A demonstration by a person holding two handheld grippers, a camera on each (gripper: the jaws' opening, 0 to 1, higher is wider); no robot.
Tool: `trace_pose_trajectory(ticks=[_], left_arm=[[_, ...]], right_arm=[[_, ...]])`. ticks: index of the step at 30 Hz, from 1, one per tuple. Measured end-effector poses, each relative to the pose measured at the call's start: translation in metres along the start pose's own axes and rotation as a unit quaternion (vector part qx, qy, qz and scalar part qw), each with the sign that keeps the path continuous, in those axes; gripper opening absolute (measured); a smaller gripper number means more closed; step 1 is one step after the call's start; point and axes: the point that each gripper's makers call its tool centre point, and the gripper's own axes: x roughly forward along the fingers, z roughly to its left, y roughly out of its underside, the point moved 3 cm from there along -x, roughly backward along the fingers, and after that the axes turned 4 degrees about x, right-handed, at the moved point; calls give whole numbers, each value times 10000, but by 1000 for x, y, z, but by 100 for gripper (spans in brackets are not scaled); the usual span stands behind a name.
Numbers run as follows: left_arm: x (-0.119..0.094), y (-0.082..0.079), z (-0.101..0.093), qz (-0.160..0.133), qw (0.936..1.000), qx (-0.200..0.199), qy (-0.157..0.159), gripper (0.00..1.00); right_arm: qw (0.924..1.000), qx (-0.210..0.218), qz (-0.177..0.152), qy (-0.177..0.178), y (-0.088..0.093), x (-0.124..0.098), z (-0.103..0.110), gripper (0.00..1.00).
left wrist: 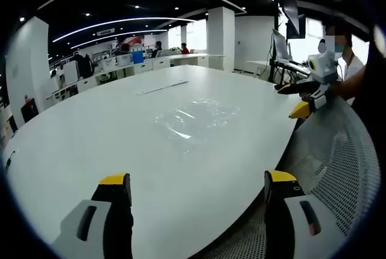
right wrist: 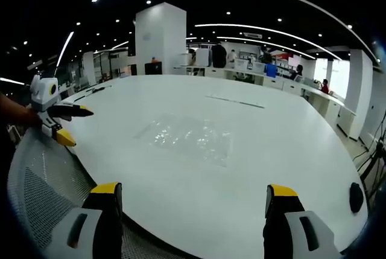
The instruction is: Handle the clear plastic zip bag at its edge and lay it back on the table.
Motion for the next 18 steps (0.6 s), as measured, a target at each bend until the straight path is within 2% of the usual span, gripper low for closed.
trace_pose_trajectory(ticks=[18], left_arm=[[-1,-4,0,-31,10000,6,-34,91]], right_arm=[[9999,107,105,-49,-1,1,2,99]])
